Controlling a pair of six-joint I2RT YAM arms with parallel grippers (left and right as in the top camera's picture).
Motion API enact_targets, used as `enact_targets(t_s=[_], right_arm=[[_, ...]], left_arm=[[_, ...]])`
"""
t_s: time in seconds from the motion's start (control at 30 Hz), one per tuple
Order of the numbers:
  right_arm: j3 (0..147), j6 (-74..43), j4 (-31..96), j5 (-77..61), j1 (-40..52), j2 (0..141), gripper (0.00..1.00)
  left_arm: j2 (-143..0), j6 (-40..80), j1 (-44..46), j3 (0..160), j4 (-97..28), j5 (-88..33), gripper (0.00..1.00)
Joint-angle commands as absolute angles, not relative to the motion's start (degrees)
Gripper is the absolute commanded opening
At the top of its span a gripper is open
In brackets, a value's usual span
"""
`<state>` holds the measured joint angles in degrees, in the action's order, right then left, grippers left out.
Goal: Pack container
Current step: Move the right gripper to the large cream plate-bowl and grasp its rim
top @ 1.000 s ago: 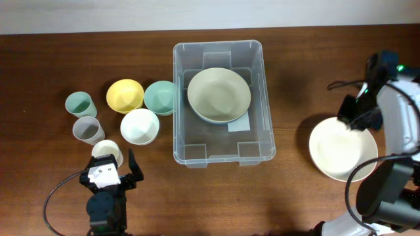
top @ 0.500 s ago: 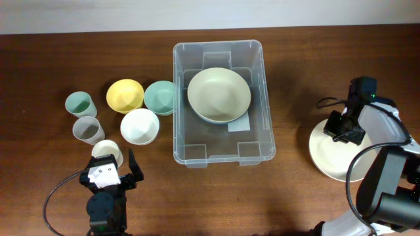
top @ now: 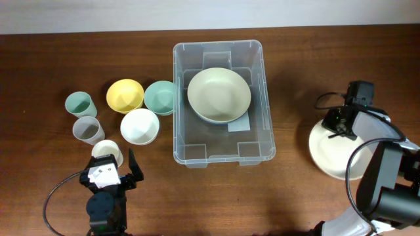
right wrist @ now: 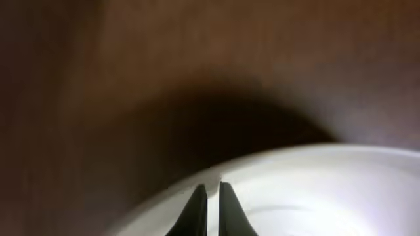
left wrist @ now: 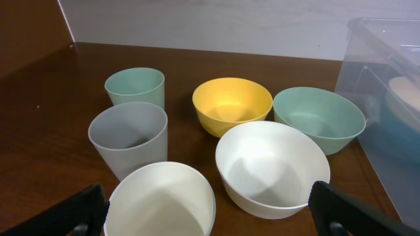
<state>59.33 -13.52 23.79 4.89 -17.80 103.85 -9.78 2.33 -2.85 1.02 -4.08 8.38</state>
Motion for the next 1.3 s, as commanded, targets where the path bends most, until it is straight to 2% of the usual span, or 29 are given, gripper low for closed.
enact_targets(t_s=[0.0, 0.43, 0.5, 0.67, 0.9, 0.93, 1.03, 1.27], right_arm=[[59.02, -13.78, 18.61, 5.19, -17.76, 105.19, 0.04], [59.05, -13.52, -9.69, 5.17, -17.76, 105.27, 0.04], [59.35, -8.93, -13.15, 5.19, -17.76, 105.14, 0.04], [60.69, -6.28, -5.37, 5.85, -19.25, 101.21, 0.04], [61.1, -6.44, 11.09, 5.78, -27.66, 90.08, 0.08], [61.1, -6.44, 12.88, 5.76, -29.21, 88.66, 0.13], [61.1, -4.84, 20.03, 3.9, -34.39, 85.34, 0.44], [61.01, -3.31, 32.23, -7.84, -39.57, 89.27, 0.64]], left_arm=[[-9.34, 1.21, -2.61, 0.58, -3.95, 7.77, 1.0], [-9.34, 1.21, -2.61, 0.58, -3.95, 7.77, 1.0], [-9.34, 1.21, -2.61, 0.58, -3.95, 7.77, 1.0], [-9.34, 1.21, -2.61, 0.58, -3.95, 7.77, 1.0], [-9.34, 1.21, -2.61, 0.58, -3.95, 7.77, 1.0], [-9.34, 1.21, -2.61, 0.58, -3.95, 7.77, 1.0], [-9.34, 1.21, -2.61, 0.58, -3.95, 7.77, 1.0], [-9.34, 1.21, -2.61, 0.58, -3.95, 7.77, 1.0]])
